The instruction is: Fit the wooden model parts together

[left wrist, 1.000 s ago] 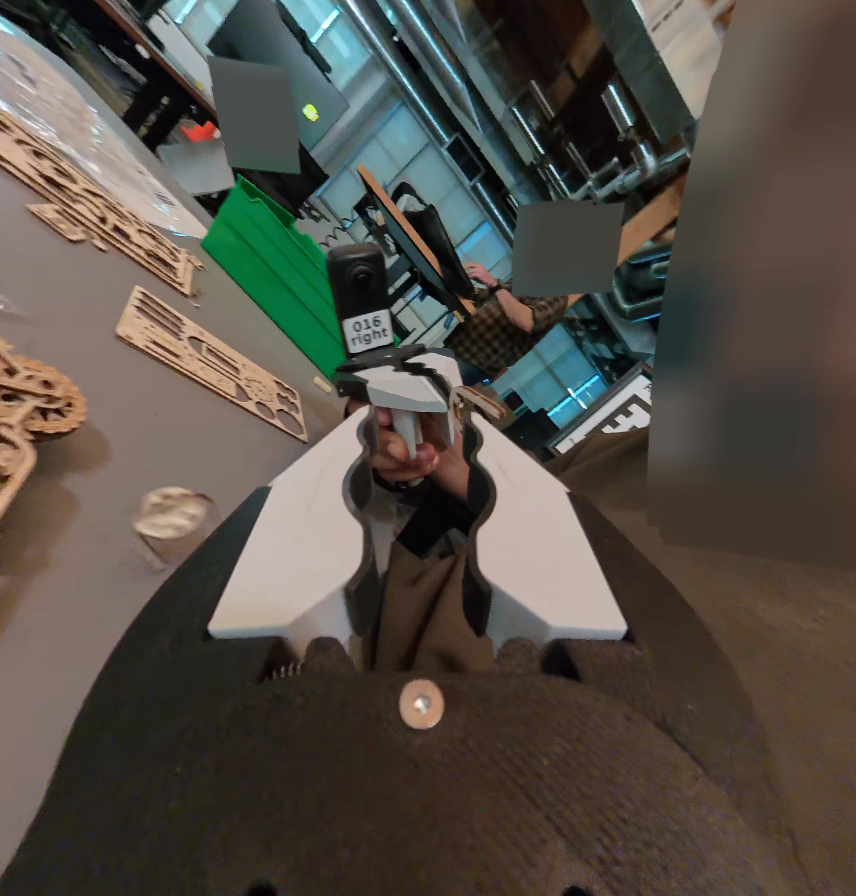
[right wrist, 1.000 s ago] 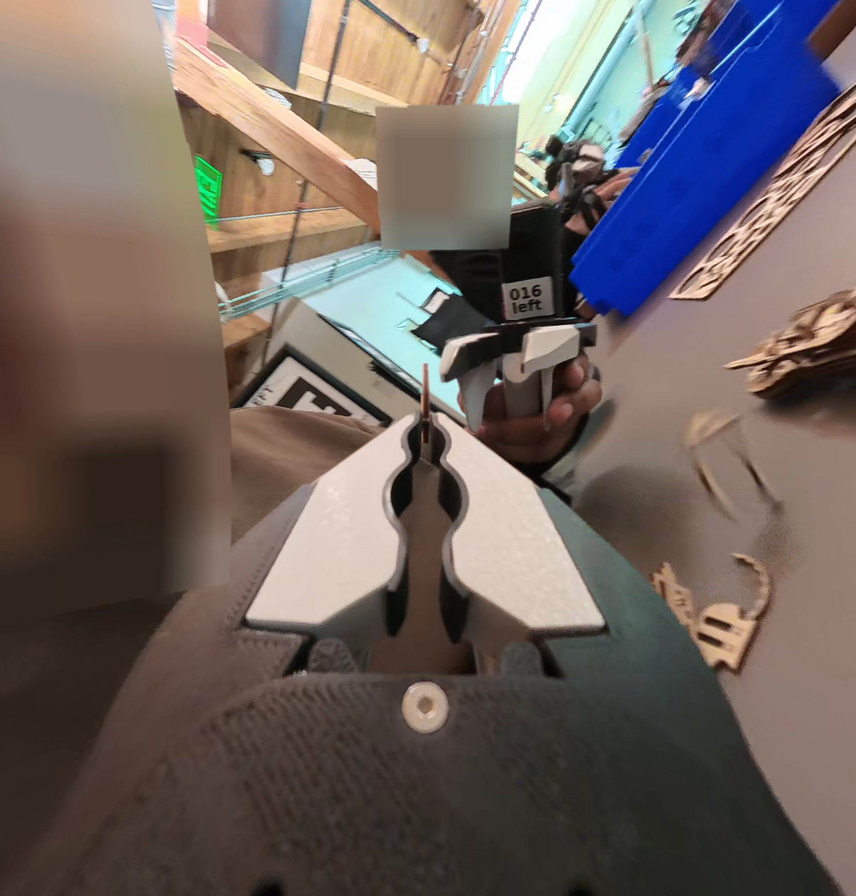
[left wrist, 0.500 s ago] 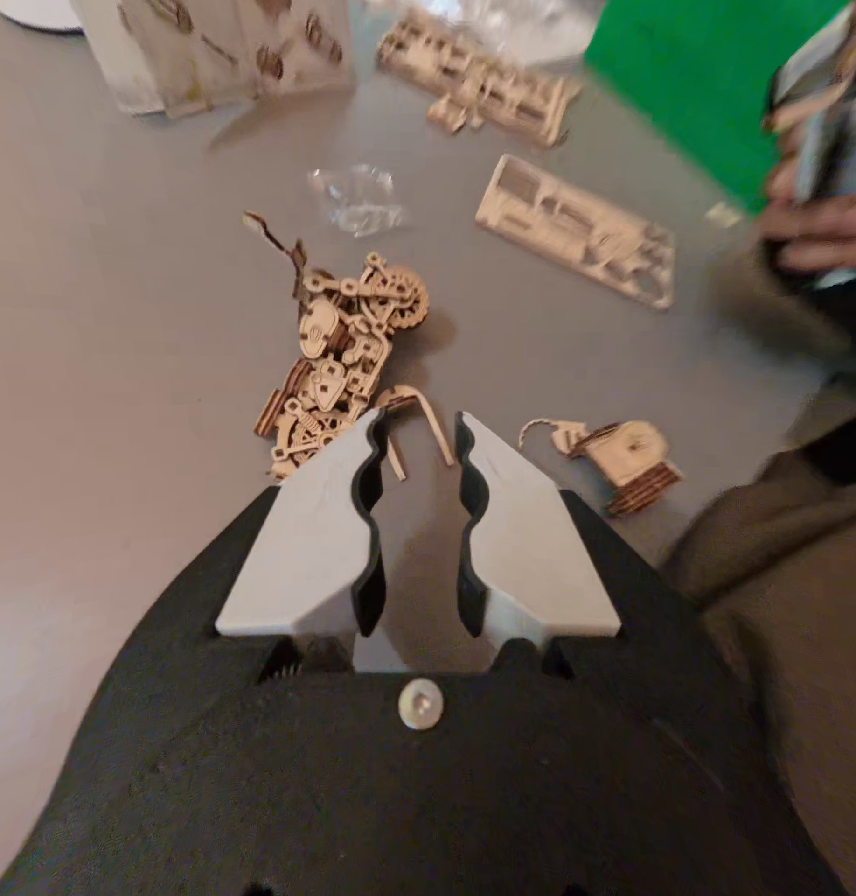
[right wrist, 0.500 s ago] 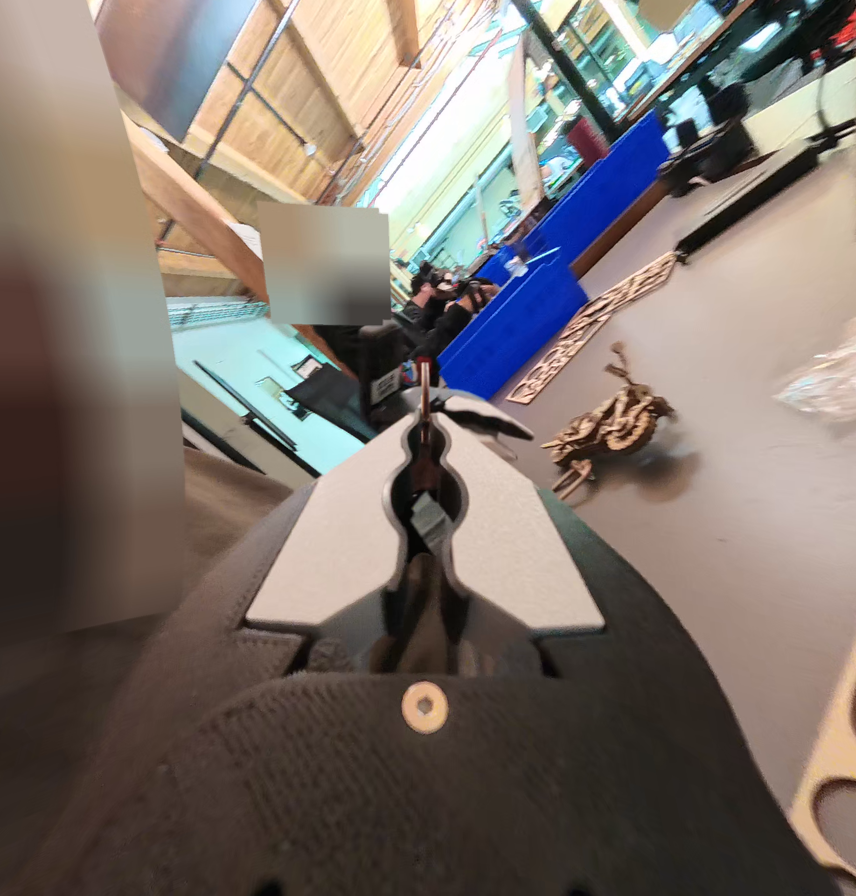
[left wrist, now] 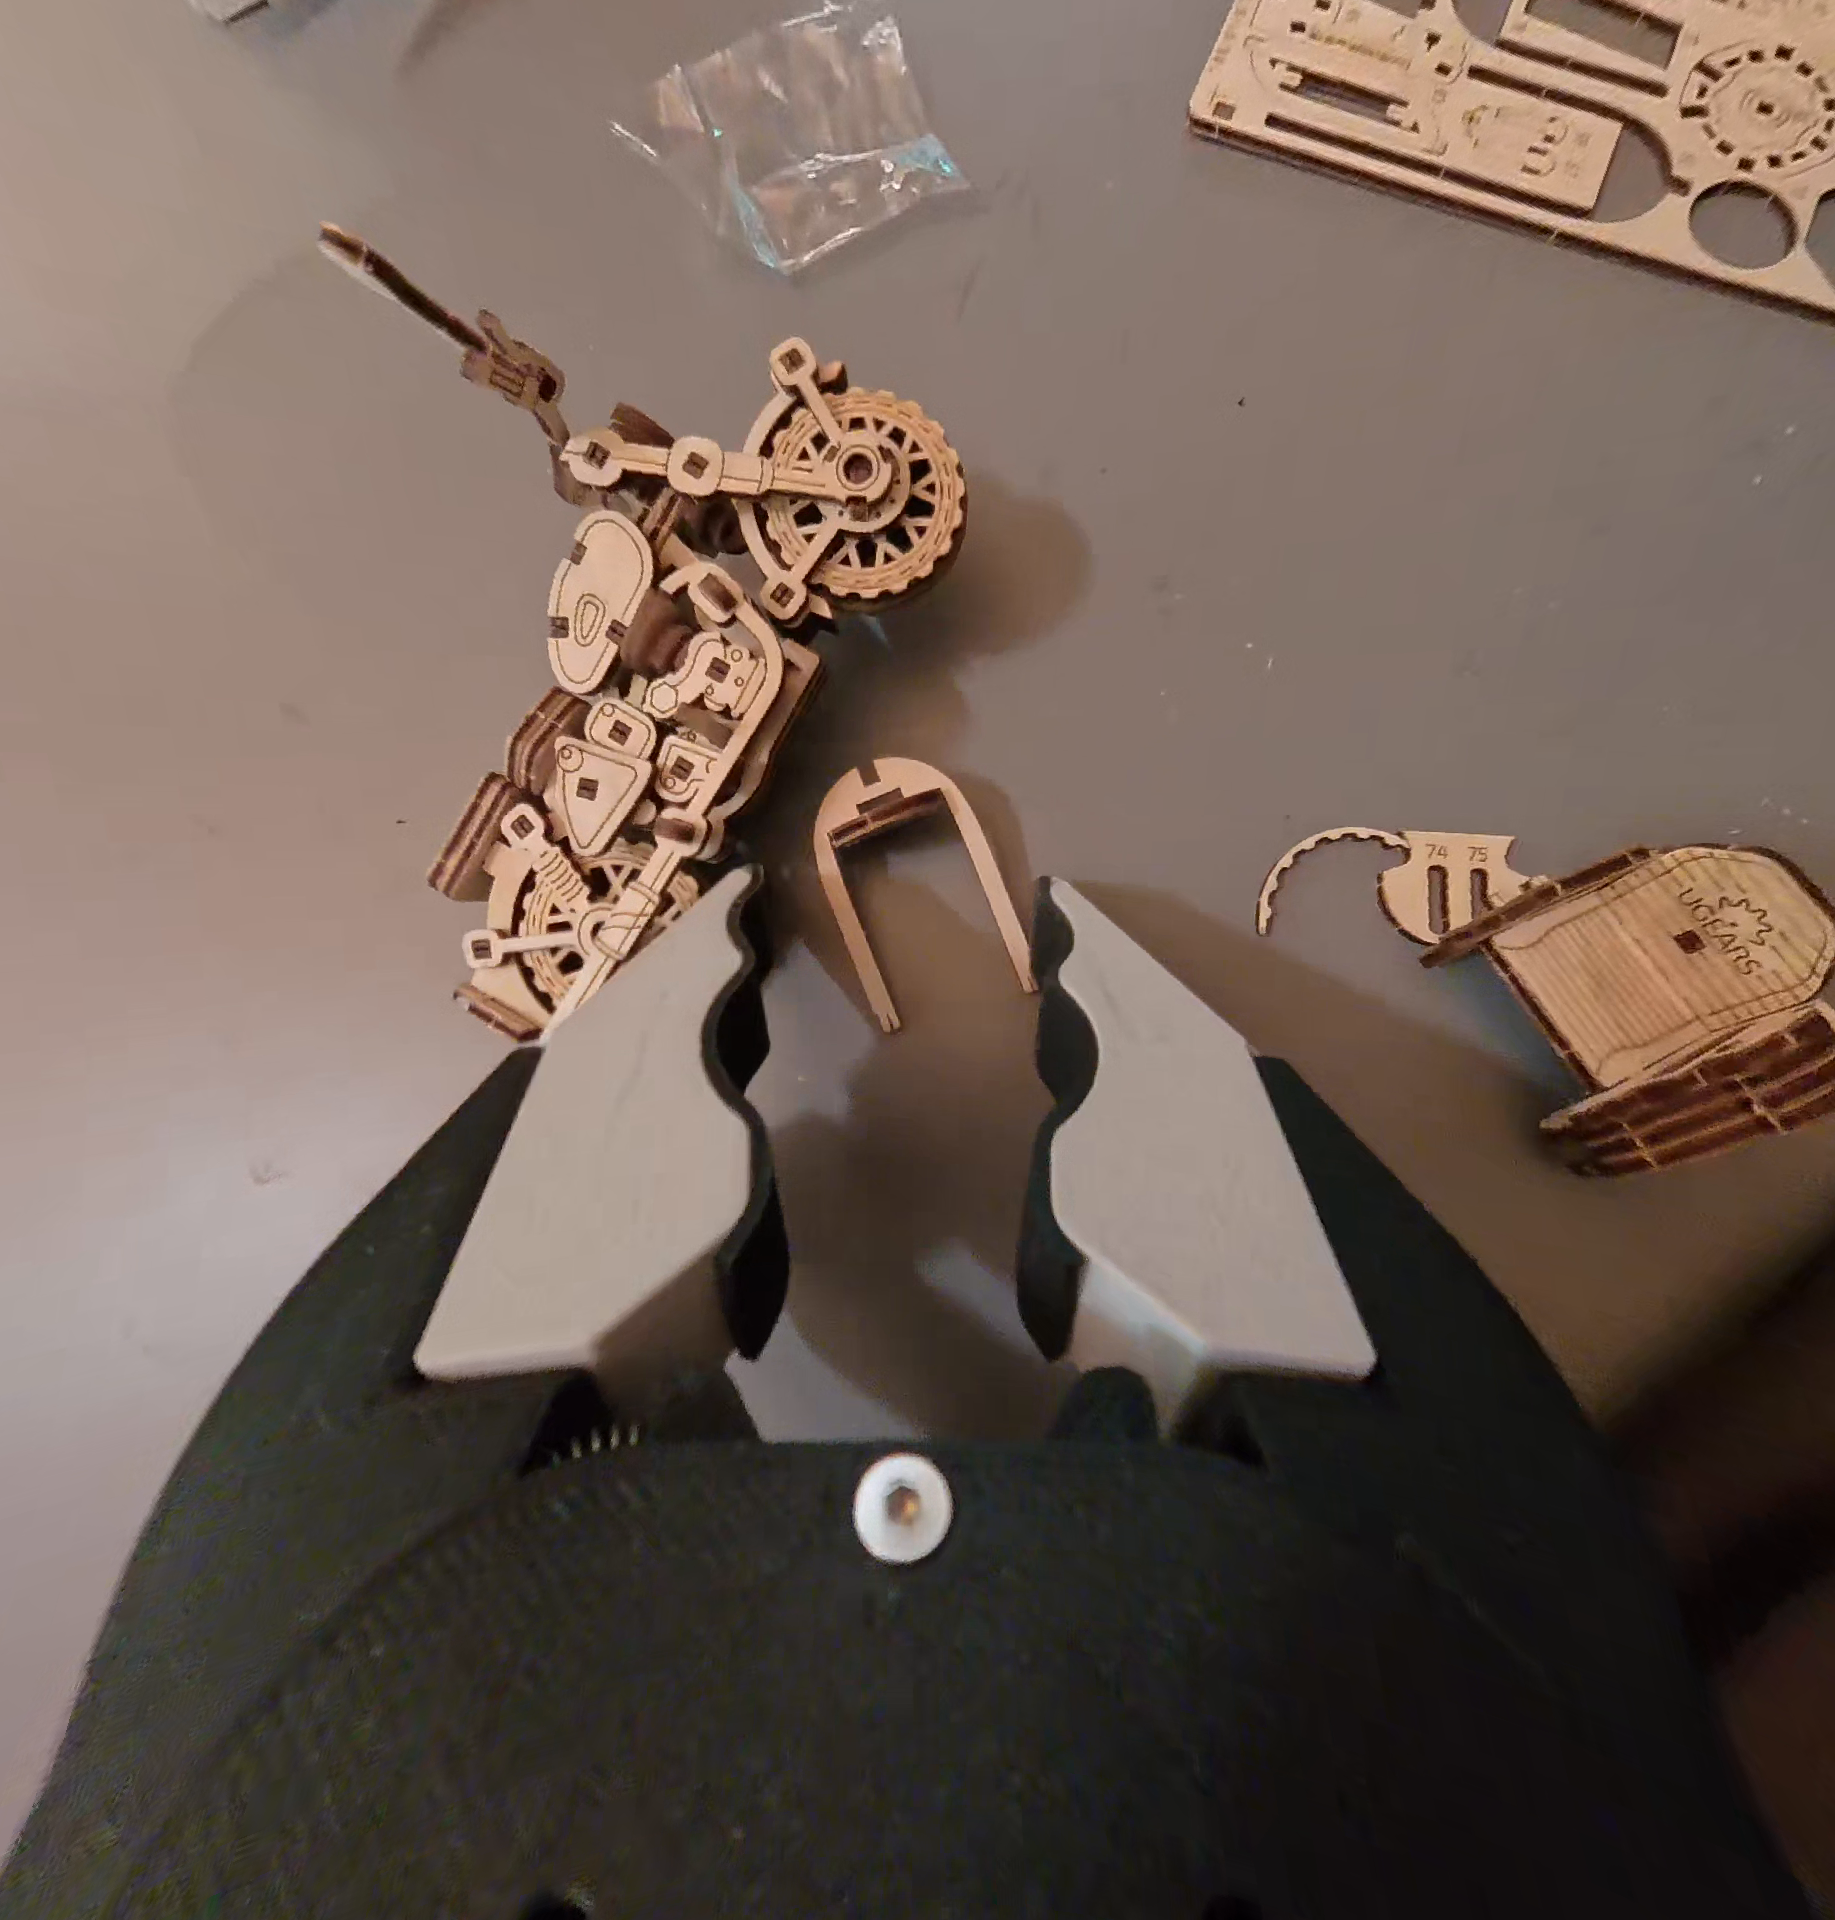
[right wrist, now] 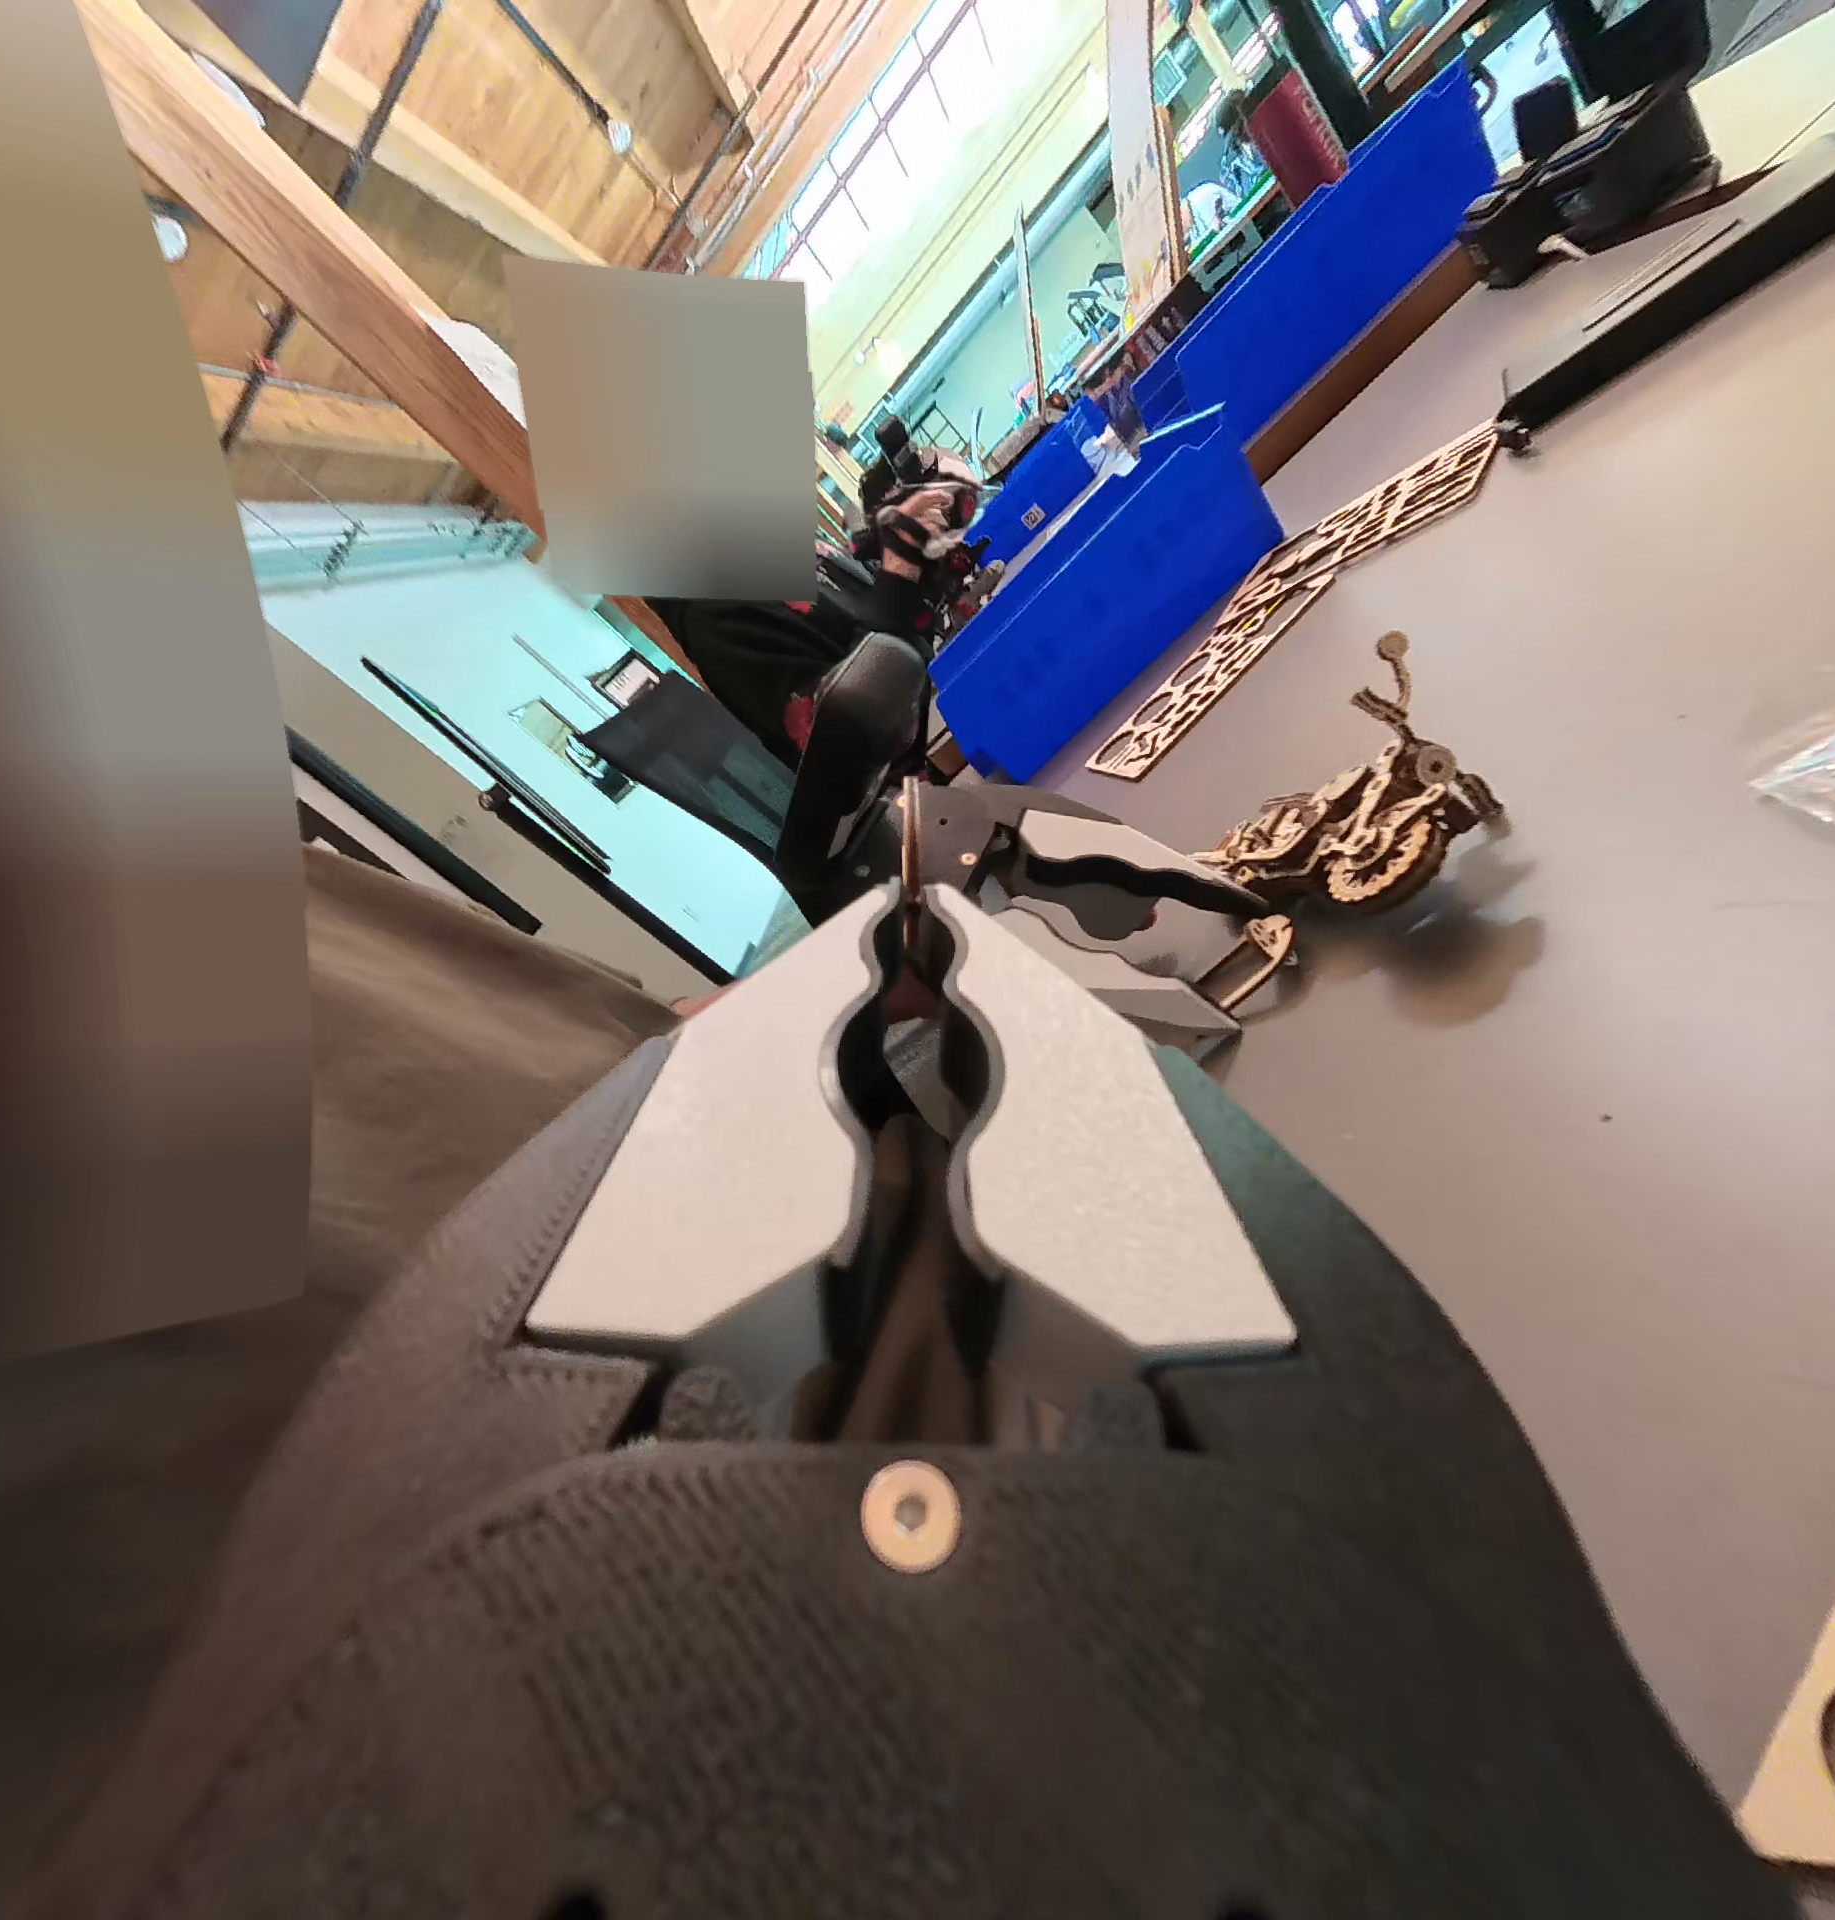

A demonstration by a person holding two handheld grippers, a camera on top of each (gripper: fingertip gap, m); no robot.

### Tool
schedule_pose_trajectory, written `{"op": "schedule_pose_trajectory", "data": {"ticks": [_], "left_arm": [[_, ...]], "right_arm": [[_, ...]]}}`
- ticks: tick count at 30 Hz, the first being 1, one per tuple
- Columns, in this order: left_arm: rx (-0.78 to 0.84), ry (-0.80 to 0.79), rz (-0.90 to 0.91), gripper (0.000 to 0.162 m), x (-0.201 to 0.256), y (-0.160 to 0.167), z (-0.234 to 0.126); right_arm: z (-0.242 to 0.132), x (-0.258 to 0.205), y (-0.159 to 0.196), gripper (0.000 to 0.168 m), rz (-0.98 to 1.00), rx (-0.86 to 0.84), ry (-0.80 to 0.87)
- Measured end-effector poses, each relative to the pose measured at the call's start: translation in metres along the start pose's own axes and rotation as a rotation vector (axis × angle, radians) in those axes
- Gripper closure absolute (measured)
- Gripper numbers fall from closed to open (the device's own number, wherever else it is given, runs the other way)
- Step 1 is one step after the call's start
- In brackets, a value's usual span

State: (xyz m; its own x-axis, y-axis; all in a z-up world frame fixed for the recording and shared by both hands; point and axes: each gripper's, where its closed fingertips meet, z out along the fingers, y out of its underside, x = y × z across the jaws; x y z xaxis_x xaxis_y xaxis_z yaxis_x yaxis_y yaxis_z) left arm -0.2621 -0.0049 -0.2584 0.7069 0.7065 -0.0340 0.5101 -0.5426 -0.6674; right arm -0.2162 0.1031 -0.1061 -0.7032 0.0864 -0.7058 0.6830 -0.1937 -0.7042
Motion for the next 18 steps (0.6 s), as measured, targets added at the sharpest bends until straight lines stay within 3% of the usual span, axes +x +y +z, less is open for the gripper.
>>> {"op": "schedule_pose_trajectory", "data": {"ticks": [10,17,18], "left_arm": [[0.013,0.085,0.045,0.126,0.010,0.000,-0.001],[0.046,0.384,0.061,0.128,0.042,0.001,-0.023],[0.068,0.454,0.058,0.142,0.047,-0.001,-0.031]], "right_arm": [[-0.006,0.004,-0.007,0.168,-0.017,0.026,0.030],[-0.015,0.015,-0.006,0.168,-0.097,-0.027,0.106],[-0.016,0.017,-0.004,0.168,-0.124,-0.052,0.124]]}}
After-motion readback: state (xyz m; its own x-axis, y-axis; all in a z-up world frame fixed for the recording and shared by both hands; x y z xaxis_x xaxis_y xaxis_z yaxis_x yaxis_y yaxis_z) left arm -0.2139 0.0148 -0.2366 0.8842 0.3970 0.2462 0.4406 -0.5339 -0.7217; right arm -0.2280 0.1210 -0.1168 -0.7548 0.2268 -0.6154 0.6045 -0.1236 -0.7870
